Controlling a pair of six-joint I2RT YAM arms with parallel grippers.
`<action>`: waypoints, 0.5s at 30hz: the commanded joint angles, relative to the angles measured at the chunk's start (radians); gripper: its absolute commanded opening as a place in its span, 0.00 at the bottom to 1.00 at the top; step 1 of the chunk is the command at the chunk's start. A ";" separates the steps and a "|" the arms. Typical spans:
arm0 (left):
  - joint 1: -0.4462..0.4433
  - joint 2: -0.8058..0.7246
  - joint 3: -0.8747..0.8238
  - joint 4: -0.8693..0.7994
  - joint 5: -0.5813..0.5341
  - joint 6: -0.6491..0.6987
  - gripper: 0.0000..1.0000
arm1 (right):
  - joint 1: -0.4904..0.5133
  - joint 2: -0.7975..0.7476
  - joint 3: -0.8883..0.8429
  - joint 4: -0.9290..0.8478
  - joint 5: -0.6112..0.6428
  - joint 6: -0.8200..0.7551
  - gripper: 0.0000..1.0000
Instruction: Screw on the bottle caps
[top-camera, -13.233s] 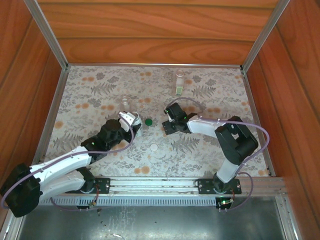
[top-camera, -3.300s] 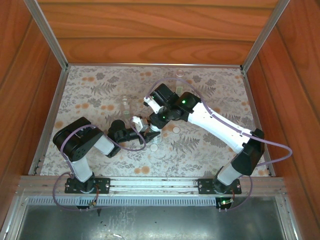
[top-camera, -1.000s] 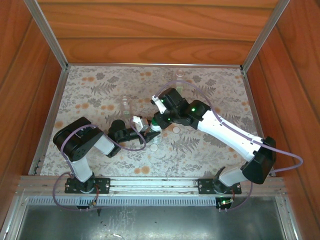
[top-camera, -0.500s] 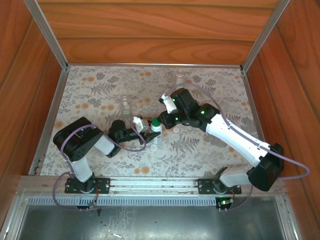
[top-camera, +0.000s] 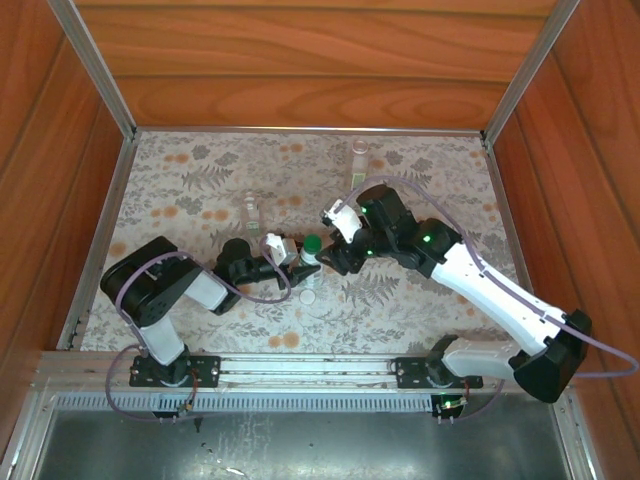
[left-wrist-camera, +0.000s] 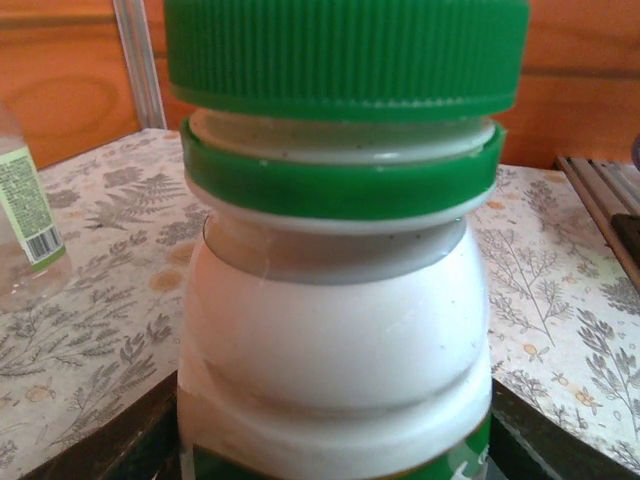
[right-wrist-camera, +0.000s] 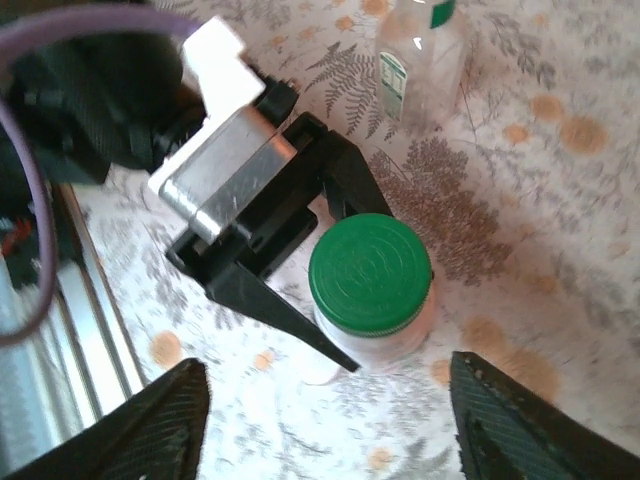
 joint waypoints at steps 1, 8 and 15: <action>0.004 -0.048 -0.008 -0.058 0.056 0.048 0.58 | 0.007 -0.006 0.001 -0.049 -0.054 -0.326 0.72; 0.005 -0.084 -0.014 -0.117 0.071 0.105 0.58 | 0.007 0.133 0.193 -0.266 -0.084 -0.569 0.74; 0.008 -0.083 -0.014 -0.127 0.071 0.113 0.58 | 0.006 0.259 0.333 -0.358 -0.075 -0.639 0.67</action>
